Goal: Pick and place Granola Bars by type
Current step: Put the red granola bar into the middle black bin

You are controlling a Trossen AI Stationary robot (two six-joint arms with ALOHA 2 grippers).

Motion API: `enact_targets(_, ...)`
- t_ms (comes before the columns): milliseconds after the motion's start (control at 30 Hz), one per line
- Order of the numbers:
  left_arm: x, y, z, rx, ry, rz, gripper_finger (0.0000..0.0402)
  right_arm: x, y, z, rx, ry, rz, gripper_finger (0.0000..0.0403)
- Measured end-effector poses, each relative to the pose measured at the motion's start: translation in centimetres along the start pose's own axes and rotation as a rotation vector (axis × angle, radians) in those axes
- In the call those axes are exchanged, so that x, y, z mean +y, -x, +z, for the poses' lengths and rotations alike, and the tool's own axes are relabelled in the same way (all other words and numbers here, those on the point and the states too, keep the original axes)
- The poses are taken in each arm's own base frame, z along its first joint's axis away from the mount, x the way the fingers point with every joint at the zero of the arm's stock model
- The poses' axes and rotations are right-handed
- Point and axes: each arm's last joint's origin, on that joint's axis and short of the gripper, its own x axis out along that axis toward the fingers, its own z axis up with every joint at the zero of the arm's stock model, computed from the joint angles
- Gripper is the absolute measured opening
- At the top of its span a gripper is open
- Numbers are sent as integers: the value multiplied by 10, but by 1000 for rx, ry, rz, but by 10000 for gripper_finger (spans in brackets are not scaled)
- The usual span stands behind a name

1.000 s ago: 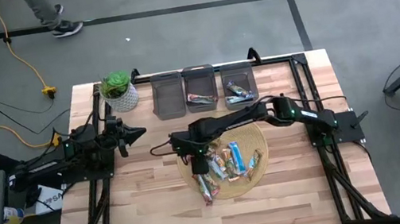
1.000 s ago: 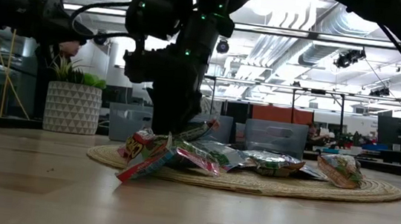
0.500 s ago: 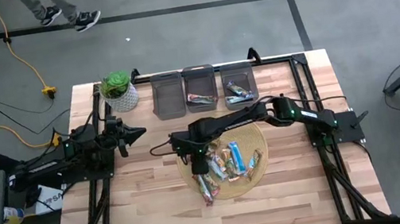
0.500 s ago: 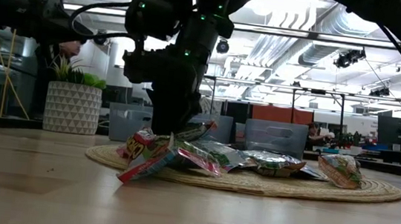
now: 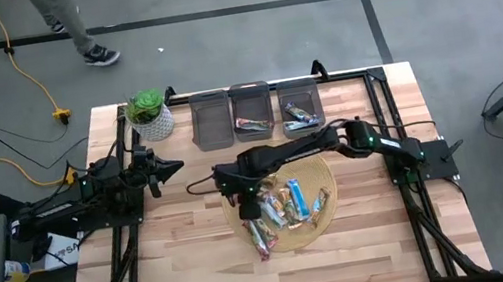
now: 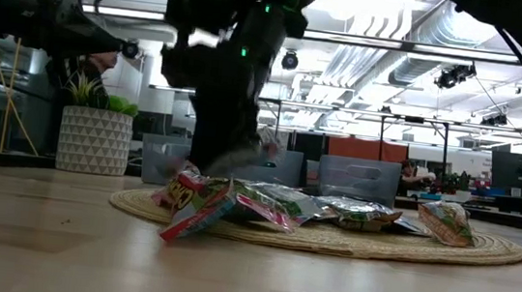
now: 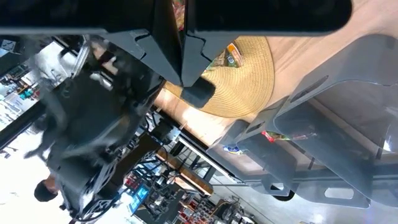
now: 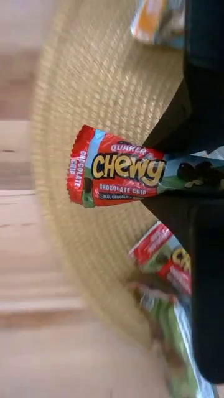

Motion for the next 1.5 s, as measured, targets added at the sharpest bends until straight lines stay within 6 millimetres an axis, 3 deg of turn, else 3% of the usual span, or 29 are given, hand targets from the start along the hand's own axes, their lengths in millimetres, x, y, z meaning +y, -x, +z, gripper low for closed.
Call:
enact_targets(400, 0, 0, 0, 0, 0, 0, 10, 3, 66, 22, -262, 39, 36, 73)
enact_targets(733, 0, 0, 0, 0, 0, 0, 10, 4, 142, 33, -529, 63, 39, 73)
enact_targets(1167, 0, 0, 0, 0, 0, 0, 10, -21, 234, 17, -708, 62, -125, 73)
enact_targets(1500, 0, 0, 0, 0, 0, 0, 10, -51, 273, -12, -633, 28, -214, 74)
